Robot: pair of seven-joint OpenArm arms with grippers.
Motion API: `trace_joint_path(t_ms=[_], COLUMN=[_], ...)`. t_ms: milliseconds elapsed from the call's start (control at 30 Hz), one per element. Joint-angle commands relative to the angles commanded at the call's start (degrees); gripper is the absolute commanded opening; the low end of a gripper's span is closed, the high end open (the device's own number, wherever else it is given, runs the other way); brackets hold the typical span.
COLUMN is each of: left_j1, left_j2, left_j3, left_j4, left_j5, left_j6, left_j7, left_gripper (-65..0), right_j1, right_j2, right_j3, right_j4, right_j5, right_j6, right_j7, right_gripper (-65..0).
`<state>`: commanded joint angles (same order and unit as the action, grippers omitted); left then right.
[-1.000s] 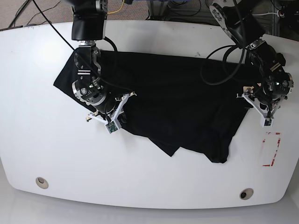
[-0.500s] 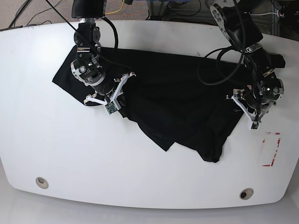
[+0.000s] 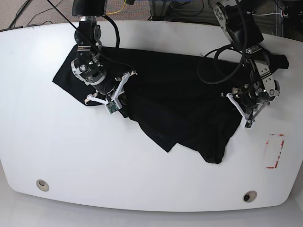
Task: Layout the t-shirt on the table in an organized manner, then fold the t-shirt properly
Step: 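Grasp the t-shirt with both grippers at its spread edges, then lift the t-shirt with both grippers and shake it out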
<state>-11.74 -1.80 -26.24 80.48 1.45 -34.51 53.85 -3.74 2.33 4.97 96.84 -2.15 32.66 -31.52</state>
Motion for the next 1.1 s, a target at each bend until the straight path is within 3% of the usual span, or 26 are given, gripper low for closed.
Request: trace_joint_path(t_ms=[67, 400, 633, 1100], left_j1=[0.0, 1.5, -0.5, -20.0], left_j2=[-0.2, -1.1, -2.0, -2.3], left_j3=[0.0, 0.2, 4.1, 6.5], left_j4=[0.4, 9.6, 17.7, 26.3], left_j5=[0.0, -0.2, -0.4, -0.4], left_j6=[0.0, -0.1, -0.1, -0.1], left_j7=[0.0, 0.2, 5.5, 15.6], left_gripper=[-65.0, -65.0, -65.0, -65.0], right_j1=[0.1, 0.1, 3.2, 22.1], right_j2=[0.0, -0.2, -0.2, 2.7], right_j3=[0.0, 0.0, 0.1, -0.3], right_j4=[0.0, 5.9, 9.7, 3.2], right_j5=[0.0, 0.0, 0.0, 0.0], right_j6=[0.0, -0.44, -0.53, -0.18], right_j7=[0.0, 0.0, -0.9, -3.3], right_gripper=[-65.0, -65.0, -65.0, -65.0])
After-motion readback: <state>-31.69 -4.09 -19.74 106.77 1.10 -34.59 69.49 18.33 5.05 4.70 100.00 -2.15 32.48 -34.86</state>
